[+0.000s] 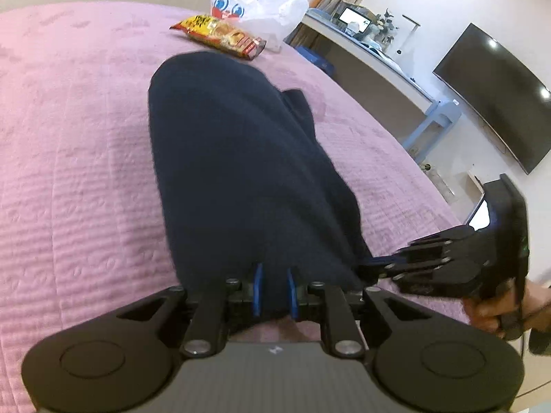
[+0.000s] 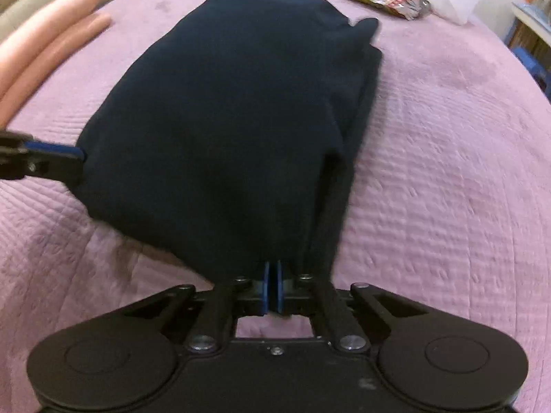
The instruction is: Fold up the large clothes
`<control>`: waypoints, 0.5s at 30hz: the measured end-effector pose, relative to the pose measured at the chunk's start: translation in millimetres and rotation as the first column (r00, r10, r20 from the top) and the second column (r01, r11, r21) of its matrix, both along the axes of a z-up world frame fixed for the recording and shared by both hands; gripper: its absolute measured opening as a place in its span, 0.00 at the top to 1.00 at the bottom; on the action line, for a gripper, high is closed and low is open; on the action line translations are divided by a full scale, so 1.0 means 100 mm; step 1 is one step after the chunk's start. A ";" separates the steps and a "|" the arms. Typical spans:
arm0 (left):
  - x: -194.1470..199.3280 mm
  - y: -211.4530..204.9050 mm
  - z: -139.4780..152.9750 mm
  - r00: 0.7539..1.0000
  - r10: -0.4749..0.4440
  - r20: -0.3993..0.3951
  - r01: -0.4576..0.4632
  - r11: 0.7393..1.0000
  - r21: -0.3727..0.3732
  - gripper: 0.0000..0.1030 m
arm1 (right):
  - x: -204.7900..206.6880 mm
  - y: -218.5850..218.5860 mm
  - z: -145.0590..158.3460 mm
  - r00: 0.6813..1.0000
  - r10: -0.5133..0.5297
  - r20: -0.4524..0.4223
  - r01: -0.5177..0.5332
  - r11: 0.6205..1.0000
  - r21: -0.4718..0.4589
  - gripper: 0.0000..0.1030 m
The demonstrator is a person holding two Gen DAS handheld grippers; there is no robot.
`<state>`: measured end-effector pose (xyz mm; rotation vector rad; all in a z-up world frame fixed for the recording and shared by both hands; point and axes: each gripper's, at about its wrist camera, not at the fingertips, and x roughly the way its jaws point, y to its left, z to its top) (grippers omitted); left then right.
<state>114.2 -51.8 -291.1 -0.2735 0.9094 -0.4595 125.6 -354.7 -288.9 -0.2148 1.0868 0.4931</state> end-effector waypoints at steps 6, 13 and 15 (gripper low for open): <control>-0.17 0.20 0.09 0.996 0.063 -0.063 -0.062 0.998 0.009 0.70 | 0.04 -0.33 0.30 0.993 -0.116 -0.031 0.117 0.992 0.042 0.45; -0.02 0.24 0.37 0.989 0.144 0.044 -0.145 0.989 0.021 0.22 | 0.50 -0.41 0.52 0.979 -0.201 0.001 0.196 0.956 0.219 0.25; 0.12 0.23 0.34 0.987 0.160 0.030 -0.160 0.987 -0.006 0.22 | 0.51 -0.36 0.49 0.980 -0.199 0.009 0.191 0.952 0.239 0.25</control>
